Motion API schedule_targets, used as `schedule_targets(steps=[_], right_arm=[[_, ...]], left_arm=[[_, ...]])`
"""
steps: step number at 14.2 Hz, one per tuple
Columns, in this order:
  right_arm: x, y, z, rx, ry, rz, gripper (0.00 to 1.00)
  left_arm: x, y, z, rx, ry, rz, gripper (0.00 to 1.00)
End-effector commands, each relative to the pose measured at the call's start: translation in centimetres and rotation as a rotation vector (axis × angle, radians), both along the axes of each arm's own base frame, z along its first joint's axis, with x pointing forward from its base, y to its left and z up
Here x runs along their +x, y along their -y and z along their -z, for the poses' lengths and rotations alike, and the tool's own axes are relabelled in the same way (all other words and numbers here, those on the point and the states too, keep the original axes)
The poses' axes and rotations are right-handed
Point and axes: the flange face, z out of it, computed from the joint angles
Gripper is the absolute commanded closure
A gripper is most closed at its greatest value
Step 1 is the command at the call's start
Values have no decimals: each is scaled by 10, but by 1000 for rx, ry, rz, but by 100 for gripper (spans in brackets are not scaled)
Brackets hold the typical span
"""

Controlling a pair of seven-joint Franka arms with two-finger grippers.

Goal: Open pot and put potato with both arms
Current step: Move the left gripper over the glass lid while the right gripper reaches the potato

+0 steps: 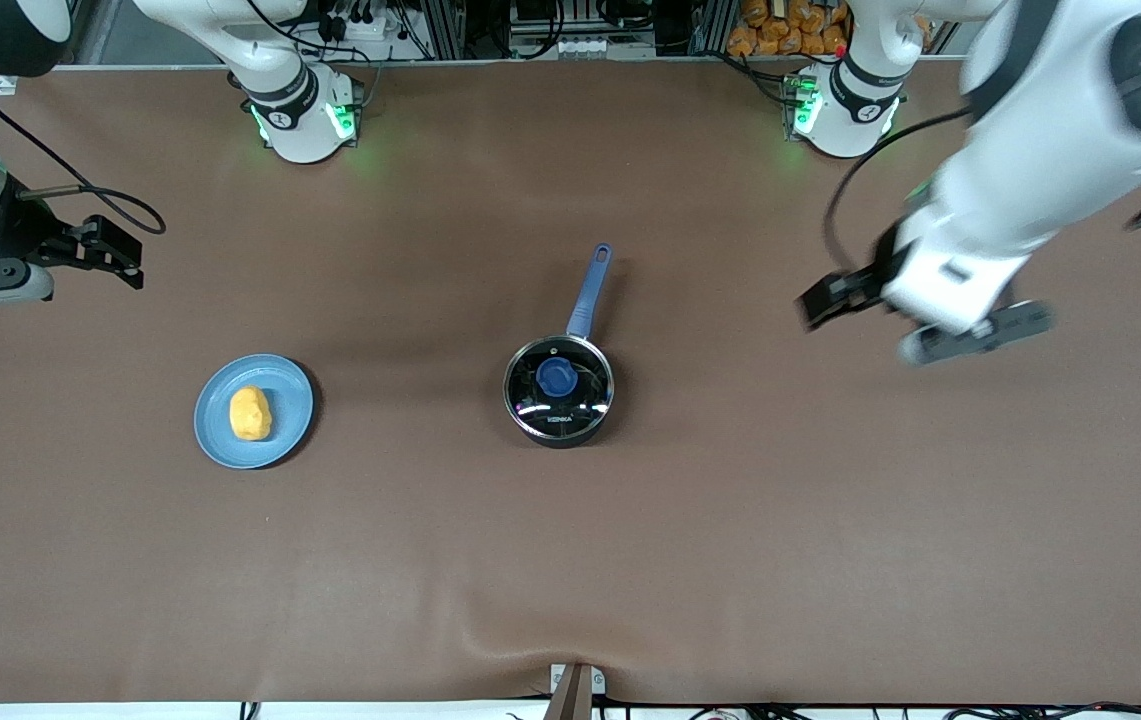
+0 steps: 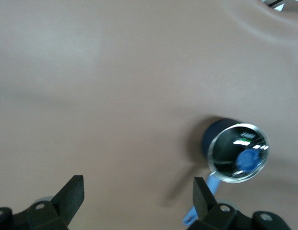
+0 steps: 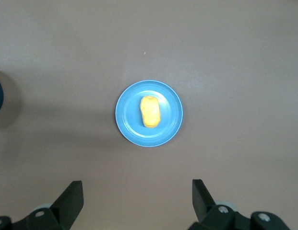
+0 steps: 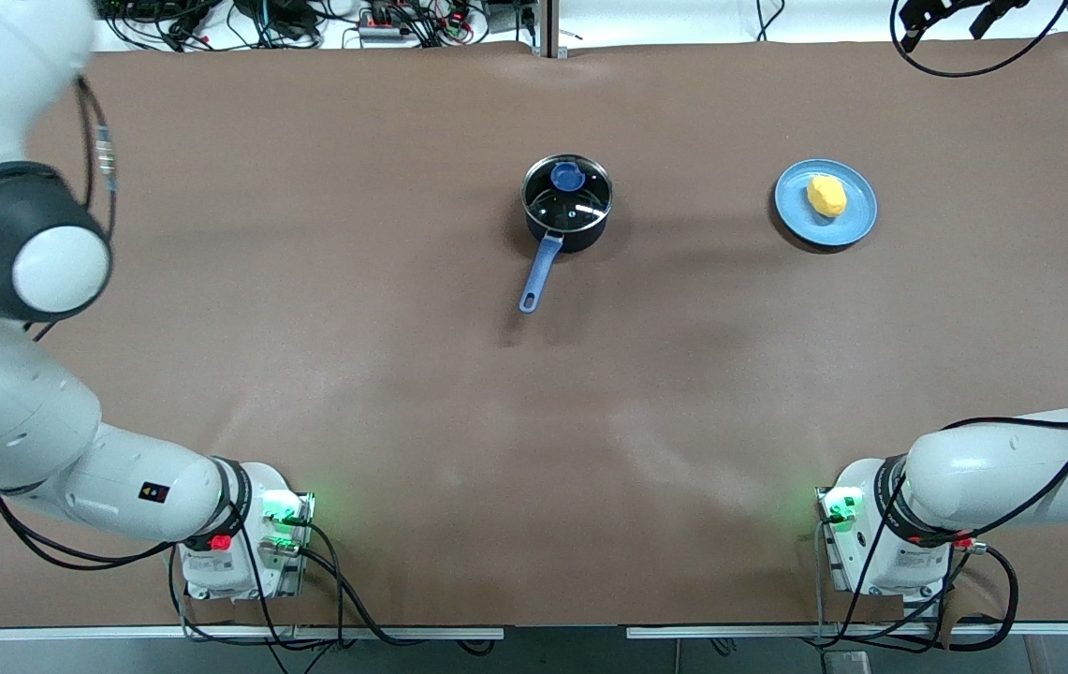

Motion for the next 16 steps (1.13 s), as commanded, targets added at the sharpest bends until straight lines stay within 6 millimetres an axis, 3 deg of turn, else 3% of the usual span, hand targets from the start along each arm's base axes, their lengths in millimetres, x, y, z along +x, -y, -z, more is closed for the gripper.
schedule_targets(steps=[1, 3, 5, 8, 12, 14, 16], right_arm=[[14, 12, 24, 15, -17, 25, 0], [22, 14, 47, 29, 5, 26, 0], [25, 16, 69, 30, 40, 25, 0], [34, 30, 109, 36, 60, 50, 0], [52, 48, 161, 73, 54, 86, 0], [53, 49, 197, 73, 41, 88, 0], [43, 49, 230, 70, 90, 85, 0]], left_arm=[[9, 61, 30, -38, -6, -103, 0], [4, 96, 52, -47, -36, -127, 0], [-2, 125, 59, -71, -8, -184, 0], [-10, 169, 103, -73, -25, -227, 0], [-17, 188, 119, -79, -36, -293, 0], [-21, 211, 145, -94, -37, -370, 0], [-17, 220, 175, -103, -41, -434, 0]])
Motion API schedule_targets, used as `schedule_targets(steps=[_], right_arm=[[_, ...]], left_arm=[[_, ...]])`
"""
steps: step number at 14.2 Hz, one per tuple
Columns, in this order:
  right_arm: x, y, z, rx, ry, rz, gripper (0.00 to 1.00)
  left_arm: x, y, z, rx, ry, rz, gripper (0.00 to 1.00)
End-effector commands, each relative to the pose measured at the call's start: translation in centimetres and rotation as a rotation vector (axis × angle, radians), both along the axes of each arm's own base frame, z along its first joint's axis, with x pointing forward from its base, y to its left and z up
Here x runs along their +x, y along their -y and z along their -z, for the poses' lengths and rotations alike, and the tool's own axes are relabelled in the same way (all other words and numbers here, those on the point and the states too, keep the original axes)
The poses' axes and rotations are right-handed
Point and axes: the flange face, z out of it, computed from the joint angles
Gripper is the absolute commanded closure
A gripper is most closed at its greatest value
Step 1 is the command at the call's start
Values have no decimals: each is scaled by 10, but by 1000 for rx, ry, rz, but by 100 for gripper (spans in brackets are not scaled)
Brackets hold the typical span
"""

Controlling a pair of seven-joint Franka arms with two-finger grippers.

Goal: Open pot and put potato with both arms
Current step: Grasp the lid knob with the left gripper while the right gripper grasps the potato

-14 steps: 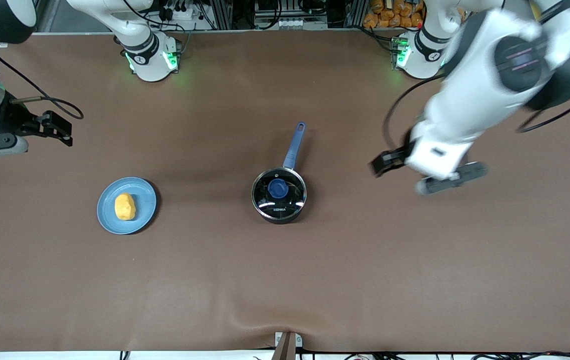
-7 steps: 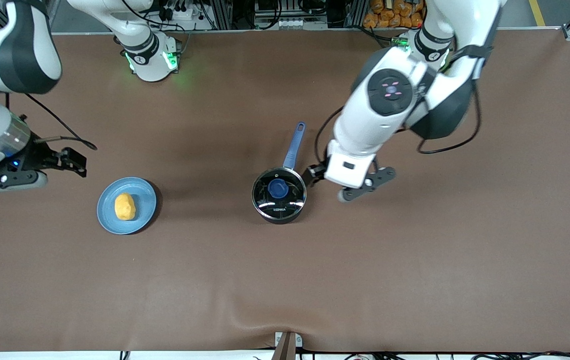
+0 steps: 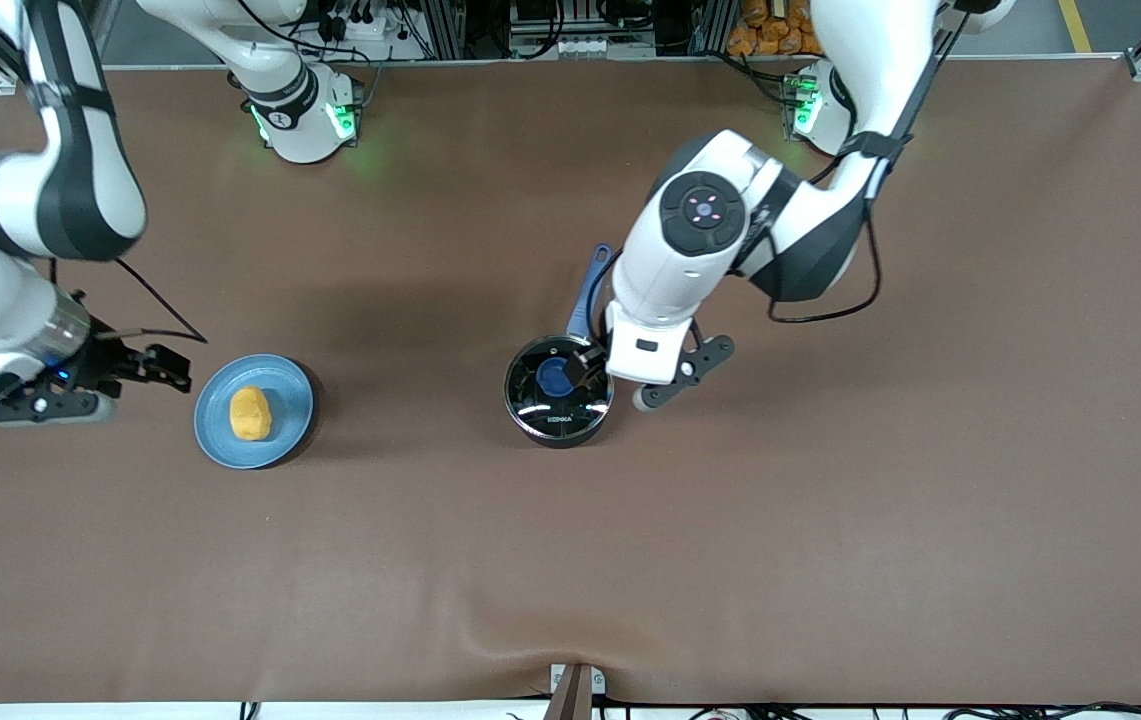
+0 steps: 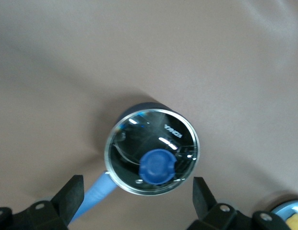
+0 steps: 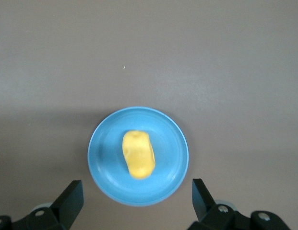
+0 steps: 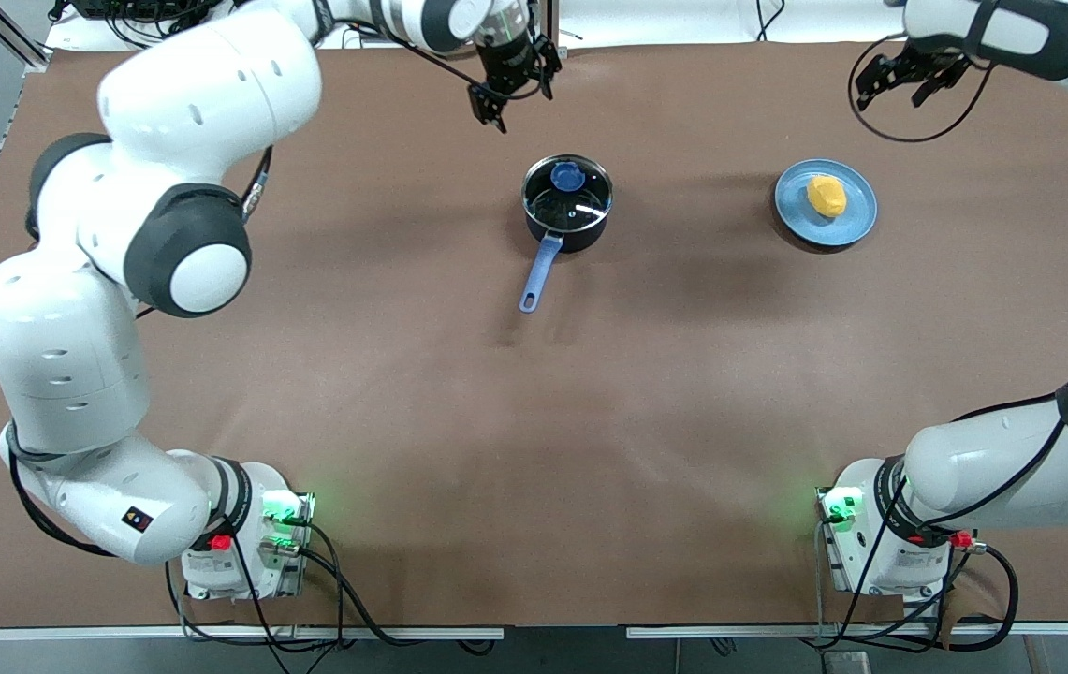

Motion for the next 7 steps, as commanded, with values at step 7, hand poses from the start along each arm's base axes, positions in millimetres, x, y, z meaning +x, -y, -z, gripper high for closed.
schedule_targets(steps=[7], right_arm=[[-30, 13, 110, -4, 65, -80, 0]], left_arm=[[-19, 55, 84, 2, -37, -126, 0]])
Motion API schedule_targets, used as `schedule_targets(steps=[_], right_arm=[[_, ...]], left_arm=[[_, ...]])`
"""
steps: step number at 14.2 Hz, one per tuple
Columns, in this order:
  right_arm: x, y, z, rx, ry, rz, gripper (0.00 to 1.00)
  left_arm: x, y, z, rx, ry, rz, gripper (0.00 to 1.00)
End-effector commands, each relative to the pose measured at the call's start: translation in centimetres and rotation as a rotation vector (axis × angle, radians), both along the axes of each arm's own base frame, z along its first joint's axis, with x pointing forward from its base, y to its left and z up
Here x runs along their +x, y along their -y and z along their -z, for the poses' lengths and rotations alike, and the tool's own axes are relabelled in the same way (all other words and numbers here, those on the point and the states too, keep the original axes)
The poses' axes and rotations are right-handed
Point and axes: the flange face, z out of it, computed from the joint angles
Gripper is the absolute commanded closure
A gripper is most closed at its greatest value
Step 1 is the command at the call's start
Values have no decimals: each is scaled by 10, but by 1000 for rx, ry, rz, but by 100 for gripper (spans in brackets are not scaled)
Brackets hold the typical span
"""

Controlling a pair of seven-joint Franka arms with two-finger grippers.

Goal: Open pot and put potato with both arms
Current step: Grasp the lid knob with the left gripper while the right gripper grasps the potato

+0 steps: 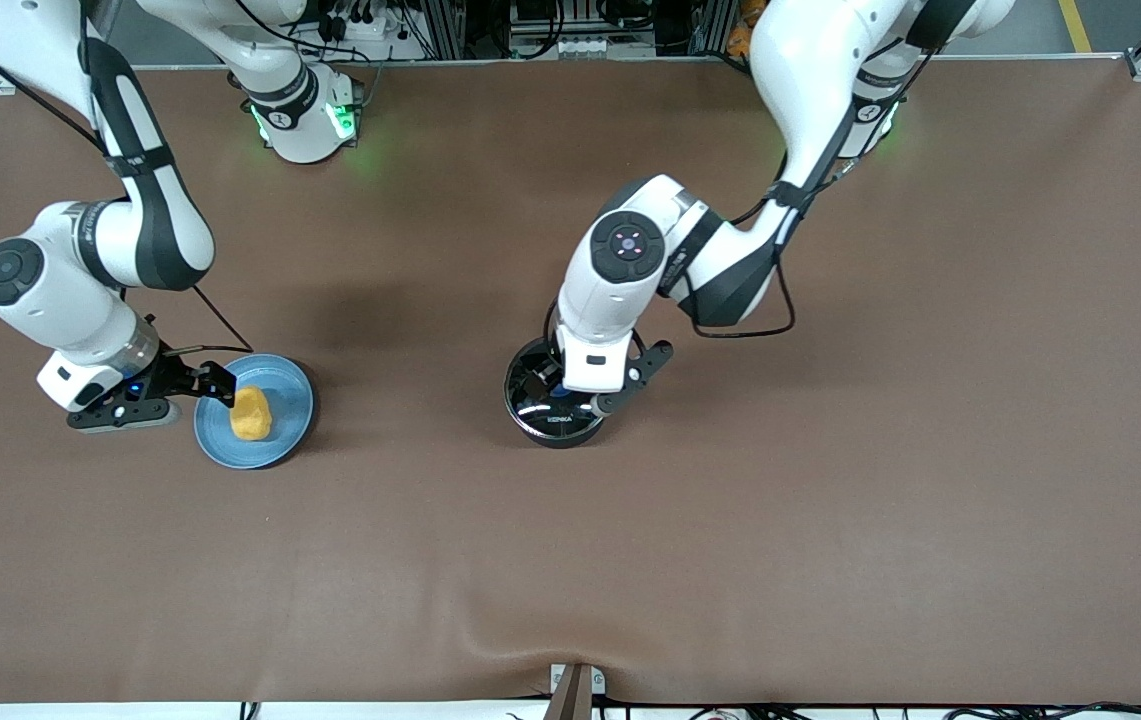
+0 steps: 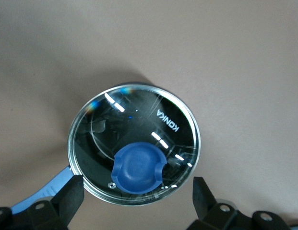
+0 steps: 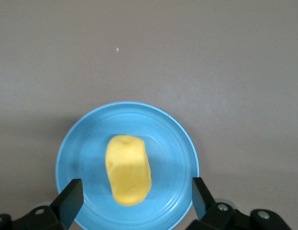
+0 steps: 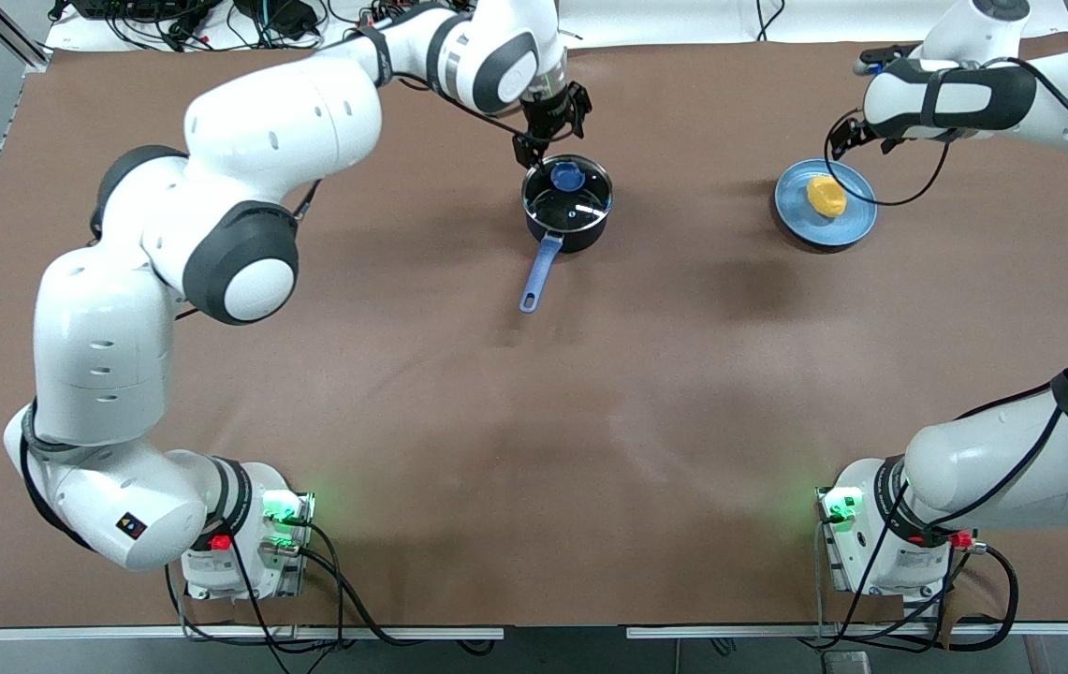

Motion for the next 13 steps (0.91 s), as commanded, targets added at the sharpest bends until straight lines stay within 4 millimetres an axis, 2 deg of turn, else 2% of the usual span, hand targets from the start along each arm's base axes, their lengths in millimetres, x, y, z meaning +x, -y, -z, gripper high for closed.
schedule_targets(steps=[1, 4, 7, 10, 13], right_arm=[[-5, 5, 20, 6, 26, -17, 0], [-10, 4, 48, 5, 38, -16, 0], [-11, 4, 59, 5, 35, -16, 0], [-12, 1, 78, 7, 24, -20, 0], [-13, -4, 89, 2, 17, -78, 0]], left_arm=[[2, 9, 9, -12, -2, -46, 0], [0, 13, 24, -9, -6, -44, 0], [1, 14, 30, -14, 0, -45, 0], [2, 13, 32, -14, 5, -28, 0], [1, 14, 37, -10, 7, 14, 0]])
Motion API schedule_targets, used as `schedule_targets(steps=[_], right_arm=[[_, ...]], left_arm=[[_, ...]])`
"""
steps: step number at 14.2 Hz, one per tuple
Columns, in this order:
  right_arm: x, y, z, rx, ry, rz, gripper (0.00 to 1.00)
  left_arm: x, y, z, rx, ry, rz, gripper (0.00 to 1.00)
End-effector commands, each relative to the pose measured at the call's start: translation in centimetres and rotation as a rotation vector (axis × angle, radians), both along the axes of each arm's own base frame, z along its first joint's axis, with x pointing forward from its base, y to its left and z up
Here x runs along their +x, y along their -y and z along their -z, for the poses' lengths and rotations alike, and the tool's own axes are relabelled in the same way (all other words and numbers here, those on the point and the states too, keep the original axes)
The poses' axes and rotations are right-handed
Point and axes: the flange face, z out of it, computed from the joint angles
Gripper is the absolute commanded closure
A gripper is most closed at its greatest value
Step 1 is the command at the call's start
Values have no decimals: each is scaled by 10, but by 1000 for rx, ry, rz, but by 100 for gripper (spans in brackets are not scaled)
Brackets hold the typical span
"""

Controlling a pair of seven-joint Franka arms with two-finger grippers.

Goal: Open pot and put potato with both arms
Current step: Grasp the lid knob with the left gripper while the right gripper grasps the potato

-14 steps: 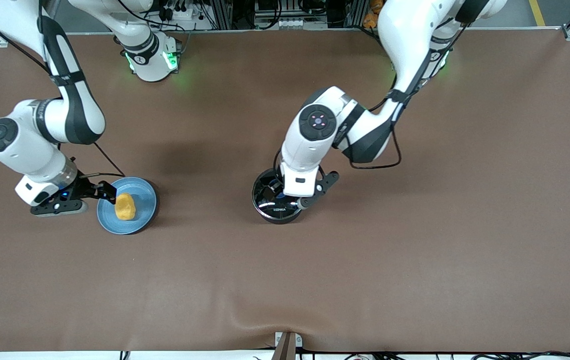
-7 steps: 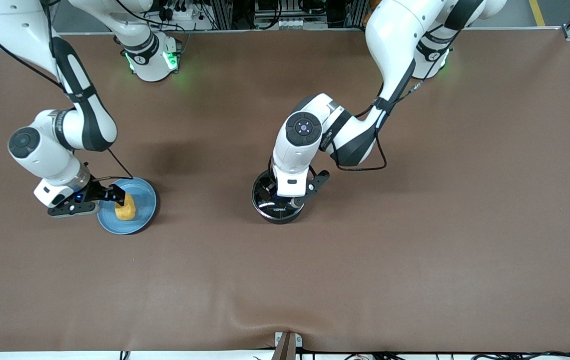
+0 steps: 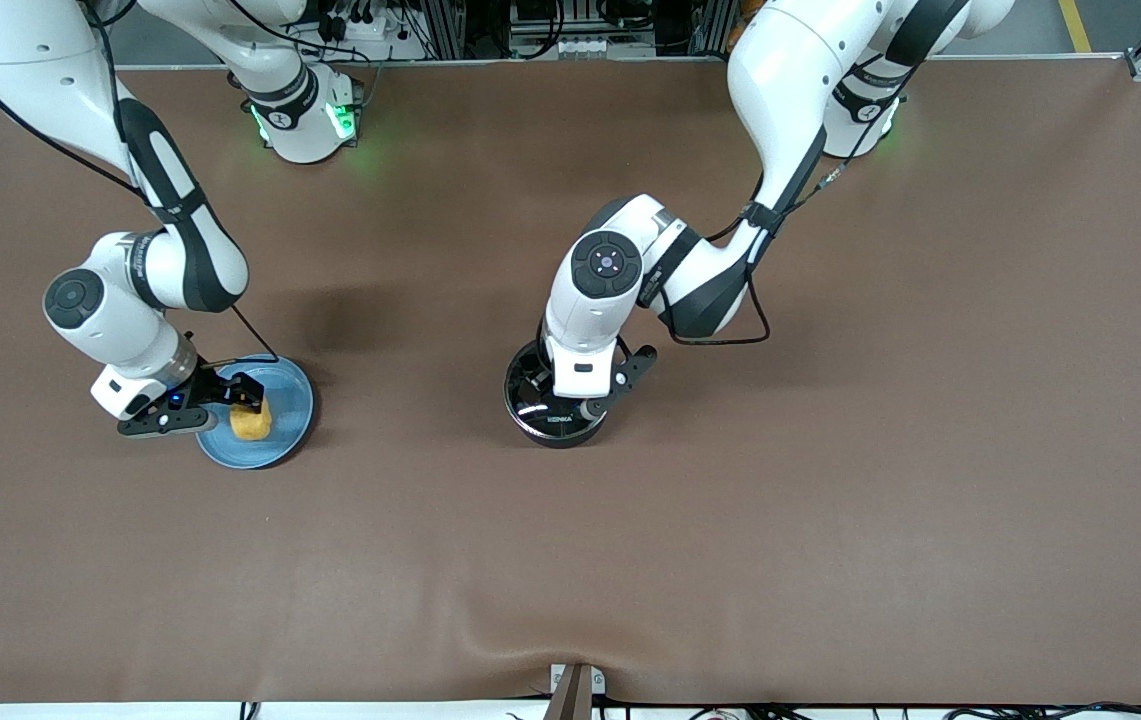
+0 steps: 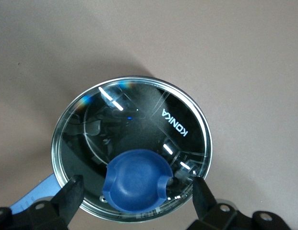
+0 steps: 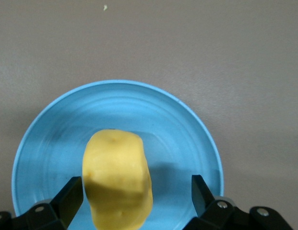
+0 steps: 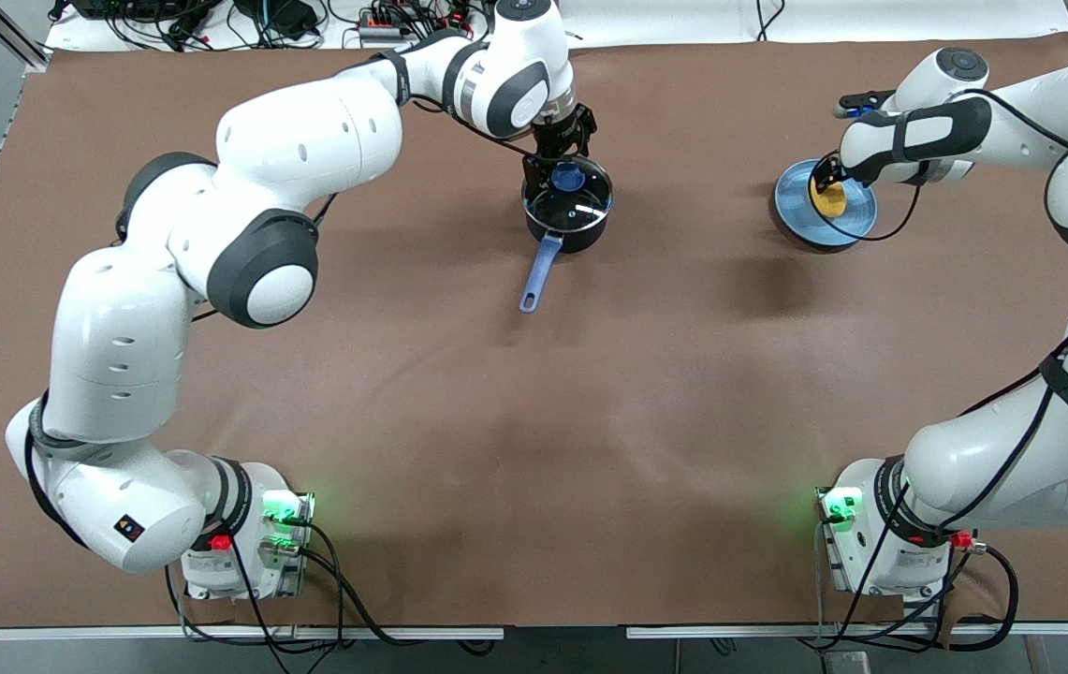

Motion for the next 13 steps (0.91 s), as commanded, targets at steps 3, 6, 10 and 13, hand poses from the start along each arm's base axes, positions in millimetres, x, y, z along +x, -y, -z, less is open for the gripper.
schedule_targets(steps=[3, 6, 10, 13], right_arm=[[-3, 4, 18, -14, 35, -144, 0], [-2, 3, 23, -20, 39, -189, 0], [-3, 3, 26, -21, 37, -198, 0], [-4, -3, 26, -22, 36, -218, 0]], left_arm=[[-2, 9, 10, -4, 15, 85, 0], [-3, 10, 12, -5, 21, 110, 0], [-4, 11, 13, -5, 23, 122, 2], [-4, 11, 13, -4, 27, 142, 6]])
